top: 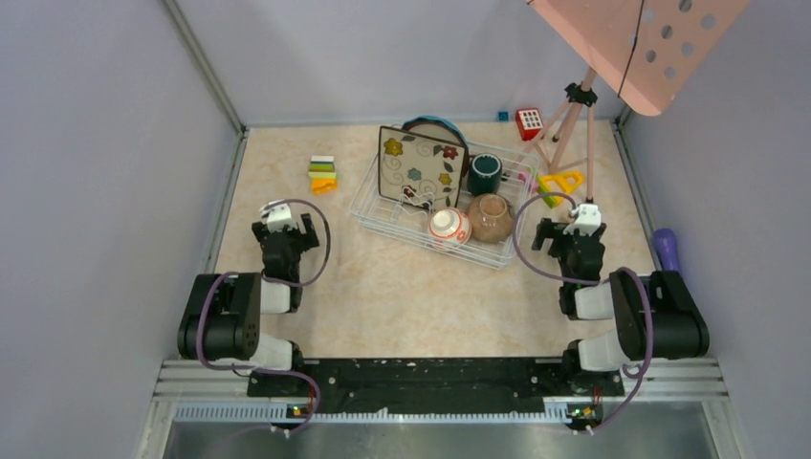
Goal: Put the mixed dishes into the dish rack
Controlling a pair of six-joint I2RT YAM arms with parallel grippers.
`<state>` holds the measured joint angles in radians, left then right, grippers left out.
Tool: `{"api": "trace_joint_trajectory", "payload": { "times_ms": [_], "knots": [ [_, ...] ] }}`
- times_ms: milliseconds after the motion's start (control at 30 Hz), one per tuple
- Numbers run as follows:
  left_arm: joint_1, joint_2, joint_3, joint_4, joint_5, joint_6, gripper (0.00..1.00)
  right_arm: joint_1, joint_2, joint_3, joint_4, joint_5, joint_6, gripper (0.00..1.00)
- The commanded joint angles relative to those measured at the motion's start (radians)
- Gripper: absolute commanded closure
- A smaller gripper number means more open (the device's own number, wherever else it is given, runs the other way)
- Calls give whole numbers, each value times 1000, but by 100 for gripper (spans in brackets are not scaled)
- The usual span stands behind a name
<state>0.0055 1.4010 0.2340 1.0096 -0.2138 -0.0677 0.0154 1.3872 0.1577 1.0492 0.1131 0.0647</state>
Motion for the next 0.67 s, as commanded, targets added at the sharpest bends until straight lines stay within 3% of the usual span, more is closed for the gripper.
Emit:
{"api": "trace_joint_trajectory", "payload": {
  "times_ms": [0,100,133,167,633],
  "knots": [
    [25,44,49,55,175,70,11,17,50,17,153,-21,-58,1],
    [26,48,84,-9,101,40,12,18,61,31,144,13,-48,1],
    [25,56,80,10,93,36,3,18,66,26,163,18,-47,1],
    [25,58,78,19,92,36,2,18,70,28,169,14,-48,1],
    [29,59,83,5,98,31,2,18,70,36,150,0,-51,1]
  ]
}}
